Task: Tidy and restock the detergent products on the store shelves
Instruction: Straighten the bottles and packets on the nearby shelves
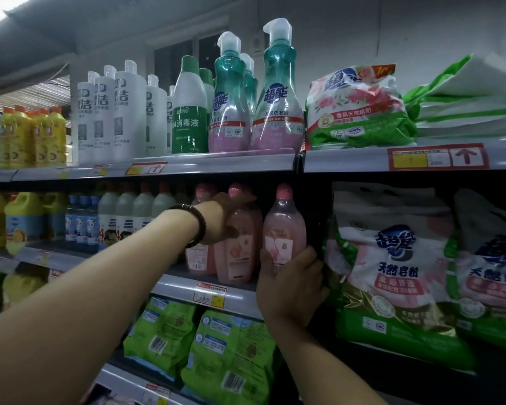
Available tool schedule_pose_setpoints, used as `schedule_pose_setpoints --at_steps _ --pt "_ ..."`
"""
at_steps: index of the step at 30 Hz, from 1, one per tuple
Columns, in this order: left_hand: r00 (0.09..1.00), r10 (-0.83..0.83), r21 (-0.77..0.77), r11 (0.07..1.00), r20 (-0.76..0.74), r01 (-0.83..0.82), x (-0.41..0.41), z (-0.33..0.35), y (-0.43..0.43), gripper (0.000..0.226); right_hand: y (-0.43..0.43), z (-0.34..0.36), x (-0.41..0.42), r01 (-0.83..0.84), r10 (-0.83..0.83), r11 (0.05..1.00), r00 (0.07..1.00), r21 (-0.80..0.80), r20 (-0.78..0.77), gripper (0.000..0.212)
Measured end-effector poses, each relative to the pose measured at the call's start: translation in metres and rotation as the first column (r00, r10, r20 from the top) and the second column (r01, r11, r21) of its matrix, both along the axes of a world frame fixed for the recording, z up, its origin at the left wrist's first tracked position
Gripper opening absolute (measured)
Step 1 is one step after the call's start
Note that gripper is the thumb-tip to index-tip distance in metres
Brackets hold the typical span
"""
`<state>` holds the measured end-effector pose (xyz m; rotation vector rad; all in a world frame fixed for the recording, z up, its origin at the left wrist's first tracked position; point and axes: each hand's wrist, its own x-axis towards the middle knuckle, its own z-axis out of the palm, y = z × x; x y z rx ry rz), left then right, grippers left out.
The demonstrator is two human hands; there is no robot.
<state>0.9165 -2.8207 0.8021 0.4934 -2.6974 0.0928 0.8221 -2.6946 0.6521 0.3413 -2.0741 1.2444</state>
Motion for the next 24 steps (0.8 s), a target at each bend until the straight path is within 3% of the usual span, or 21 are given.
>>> schedule_pose_setpoints --at_steps 5,10,18,21,24 --pt "0.998 0.022 -0.157 0.987 0.055 -0.013 -0.002 0.009 0.011 0.075 0.002 -0.001 0.001 -0.055 0.053 0.998 0.998 -0.034 -0.042 0.069" --pt "0.994 -0.104 -0.082 0.991 -0.018 0.102 0.002 0.005 0.012 0.054 0.004 -0.001 0.003 -0.091 0.088 0.993 0.995 -0.074 -0.042 0.066" --pt "0.987 -0.141 -0.045 0.989 -0.079 0.138 0.007 -0.005 0.007 0.065 0.005 -0.001 0.006 -0.120 0.117 0.989 0.992 -0.089 -0.043 0.061" --pt "0.977 -0.127 -0.046 0.992 -0.171 0.121 0.010 -0.014 0.001 0.072 0.005 -0.001 0.006 -0.106 0.102 0.991 0.994 -0.085 -0.051 0.062" --pt "0.928 -0.105 -0.065 0.994 -0.356 0.087 0.020 -0.025 -0.007 0.084 0.006 -0.001 0.005 -0.102 0.098 0.991 0.994 -0.082 -0.053 0.064"
